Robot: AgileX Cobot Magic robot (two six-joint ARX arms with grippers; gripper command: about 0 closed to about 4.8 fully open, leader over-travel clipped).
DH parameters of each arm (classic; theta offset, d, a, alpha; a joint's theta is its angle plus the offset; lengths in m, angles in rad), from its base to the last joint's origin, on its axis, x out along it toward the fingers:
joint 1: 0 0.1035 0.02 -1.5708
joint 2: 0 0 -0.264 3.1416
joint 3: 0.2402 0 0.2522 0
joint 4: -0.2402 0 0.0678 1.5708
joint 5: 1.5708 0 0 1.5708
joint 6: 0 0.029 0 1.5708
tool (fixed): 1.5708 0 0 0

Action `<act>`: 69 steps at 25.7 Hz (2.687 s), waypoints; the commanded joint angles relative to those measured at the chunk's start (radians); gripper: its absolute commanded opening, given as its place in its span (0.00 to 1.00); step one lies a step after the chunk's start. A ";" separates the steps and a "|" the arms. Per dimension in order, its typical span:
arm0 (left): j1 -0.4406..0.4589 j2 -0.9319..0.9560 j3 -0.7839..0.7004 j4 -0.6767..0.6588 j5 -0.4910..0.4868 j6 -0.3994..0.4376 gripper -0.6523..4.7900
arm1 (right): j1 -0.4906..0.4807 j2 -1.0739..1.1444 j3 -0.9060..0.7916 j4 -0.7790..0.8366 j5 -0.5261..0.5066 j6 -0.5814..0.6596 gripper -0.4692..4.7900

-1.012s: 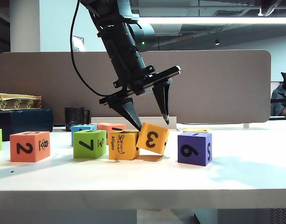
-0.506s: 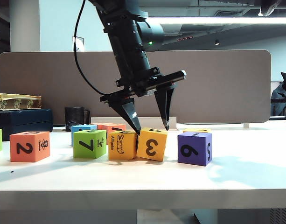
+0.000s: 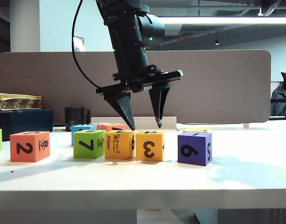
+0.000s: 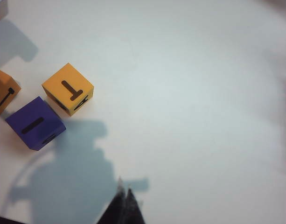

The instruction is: Select the appropriate blocks from the scattered letter blocks on the table and arrange them in a row to spell out "DEEP".

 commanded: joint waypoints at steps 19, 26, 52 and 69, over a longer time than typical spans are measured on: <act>0.171 -0.053 0.201 -0.235 -0.094 0.136 0.59 | 0.000 0.010 0.003 0.088 -0.142 0.005 0.09; 0.263 -0.053 0.201 -0.301 -0.113 0.160 0.40 | 0.002 0.080 0.003 0.100 -0.247 0.029 0.09; 0.363 -0.056 0.020 -0.383 -0.293 0.153 0.76 | 0.127 0.224 0.003 0.197 -0.291 0.053 0.09; 0.418 -0.051 -0.086 -0.281 -0.172 0.126 0.85 | 0.127 0.224 0.003 0.195 -0.290 0.053 0.09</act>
